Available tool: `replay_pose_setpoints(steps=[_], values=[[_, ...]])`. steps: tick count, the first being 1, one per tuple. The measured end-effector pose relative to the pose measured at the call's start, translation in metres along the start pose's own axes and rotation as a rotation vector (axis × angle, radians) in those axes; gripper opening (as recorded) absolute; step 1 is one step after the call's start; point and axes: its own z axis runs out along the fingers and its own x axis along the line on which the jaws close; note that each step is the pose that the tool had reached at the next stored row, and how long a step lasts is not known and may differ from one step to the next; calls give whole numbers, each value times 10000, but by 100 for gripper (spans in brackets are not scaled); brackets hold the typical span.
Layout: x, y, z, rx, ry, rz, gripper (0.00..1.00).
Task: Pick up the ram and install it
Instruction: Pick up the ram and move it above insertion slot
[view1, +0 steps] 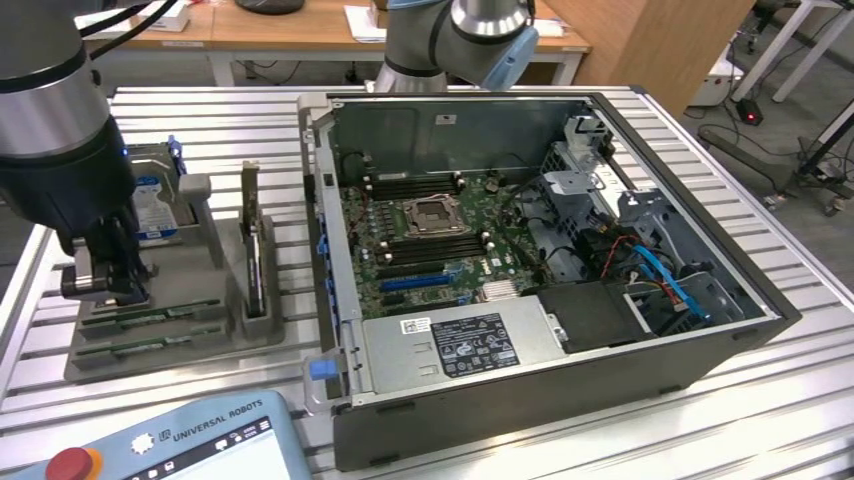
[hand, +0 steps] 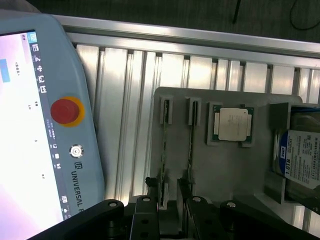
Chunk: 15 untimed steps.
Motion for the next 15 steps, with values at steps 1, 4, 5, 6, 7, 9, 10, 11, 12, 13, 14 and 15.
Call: replay_pose_setpoints(steps=[1,4,5,6,7,9,10,11,12,13,14,15], values=[[0,0,11,1,-2,0,29],[0,-2,52,1,-12,-1,29],[0,-3,70,2,-17,-1,29],[1,-3,86,2,-21,-1,29],[1,-3,104,3,-26,-1,29],[1,-4,137,3,-36,-1,29],[1,-5,154,3,-43,-2,29],[1,-5,170,4,-48,-1,29],[1,-6,187,4,-55,-2,29],[1,-7,203,4,-63,-2,29],[2,-7,220,5,-71,-2,29],[1,-8,235,6,-80,-3,29]])
